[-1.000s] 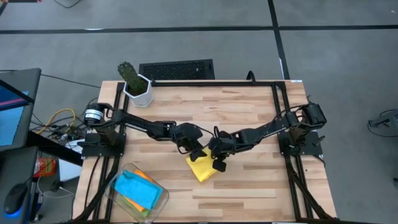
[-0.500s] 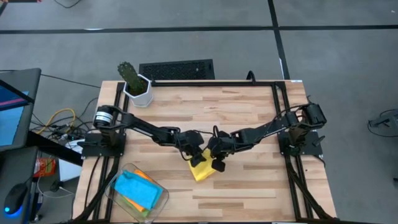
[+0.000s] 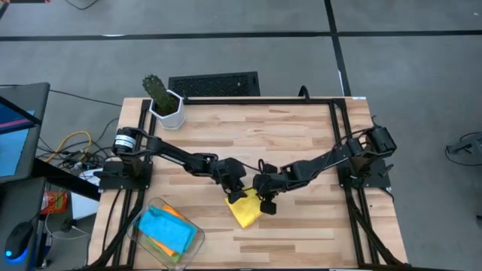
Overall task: Fold microfiber towels
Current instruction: Put the yellow microfiber towel into the transparent bin
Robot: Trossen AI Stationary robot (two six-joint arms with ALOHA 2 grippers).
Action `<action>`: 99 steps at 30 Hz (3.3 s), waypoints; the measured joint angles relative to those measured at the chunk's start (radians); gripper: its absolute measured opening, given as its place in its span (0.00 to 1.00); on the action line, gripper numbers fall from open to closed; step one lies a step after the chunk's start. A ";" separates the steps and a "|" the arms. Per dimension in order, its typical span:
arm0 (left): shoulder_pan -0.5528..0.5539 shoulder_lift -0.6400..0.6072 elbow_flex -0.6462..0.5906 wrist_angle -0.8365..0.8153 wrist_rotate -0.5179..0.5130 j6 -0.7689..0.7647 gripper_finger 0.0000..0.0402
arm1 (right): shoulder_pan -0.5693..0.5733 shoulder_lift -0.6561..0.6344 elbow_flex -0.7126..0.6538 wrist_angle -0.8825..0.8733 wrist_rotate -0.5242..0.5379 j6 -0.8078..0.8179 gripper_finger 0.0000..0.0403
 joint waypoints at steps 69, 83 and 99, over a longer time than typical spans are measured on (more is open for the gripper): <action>-0.401 -0.751 -0.002 -0.753 0.553 -0.179 0.01 | -0.060 -0.168 -0.007 -0.259 0.151 0.065 0.52; -0.443 -0.497 -0.002 -0.929 0.629 0.335 0.01 | -0.038 -0.048 -0.004 -0.190 0.103 0.073 0.49; -0.442 -0.353 -0.002 -0.999 0.607 0.663 0.04 | -0.038 -0.047 -0.004 -0.193 0.101 0.047 0.47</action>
